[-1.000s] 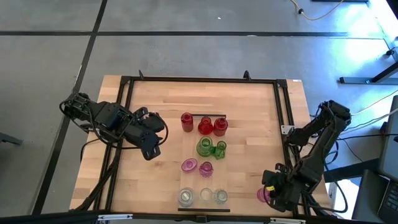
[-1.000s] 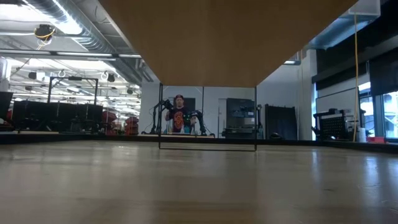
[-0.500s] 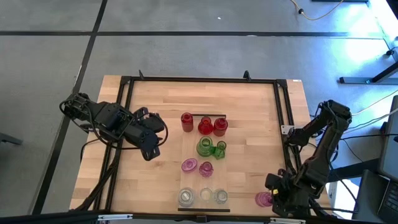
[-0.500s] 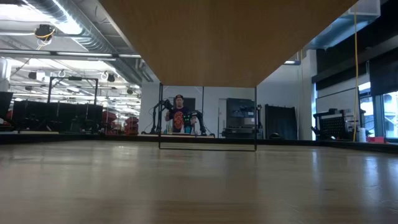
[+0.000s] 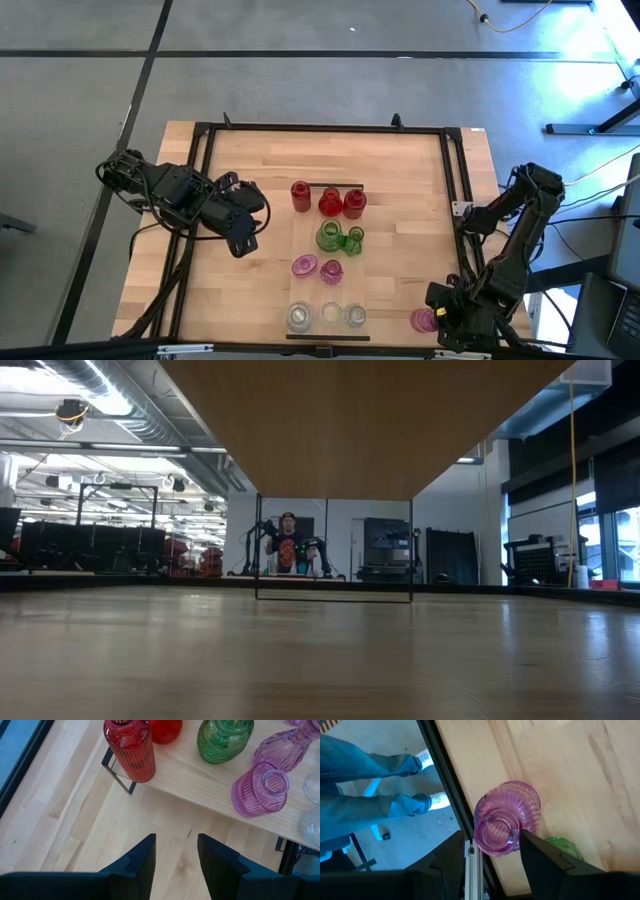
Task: Sort vases onto shelf
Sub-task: Put the pink vase on the shelf aligned with the other pink vases
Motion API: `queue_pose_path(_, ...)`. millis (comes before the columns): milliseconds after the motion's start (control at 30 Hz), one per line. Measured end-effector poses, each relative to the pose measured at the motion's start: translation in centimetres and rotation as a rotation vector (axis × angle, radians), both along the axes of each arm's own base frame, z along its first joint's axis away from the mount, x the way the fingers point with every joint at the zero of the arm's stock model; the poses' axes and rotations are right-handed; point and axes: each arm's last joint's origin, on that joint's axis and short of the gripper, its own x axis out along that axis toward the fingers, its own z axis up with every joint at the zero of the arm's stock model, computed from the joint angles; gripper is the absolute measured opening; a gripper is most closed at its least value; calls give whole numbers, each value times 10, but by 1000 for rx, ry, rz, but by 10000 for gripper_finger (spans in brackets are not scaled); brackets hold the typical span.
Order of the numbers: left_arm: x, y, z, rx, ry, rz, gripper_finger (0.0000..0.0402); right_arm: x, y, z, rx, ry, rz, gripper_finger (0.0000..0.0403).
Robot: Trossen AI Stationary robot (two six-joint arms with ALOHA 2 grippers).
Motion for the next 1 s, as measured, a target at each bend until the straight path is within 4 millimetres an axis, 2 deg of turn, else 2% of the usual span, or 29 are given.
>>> queue_pose_path(300,0,0,0,9,-4,4,139,1,1,-1,1,-12,-3,175)
queue_pose_path(500,0,1,0,17,-7,8,139,1,1,-11,18,-4,-13,175)
queue_pose_path(767,0,1,0,23,-10,10,139,0,-2,-14,-21,10,-27,175)
queue_pose_path(1000,0,1,1,43,-19,19,139,5,8,-26,-43,17,-30,175)
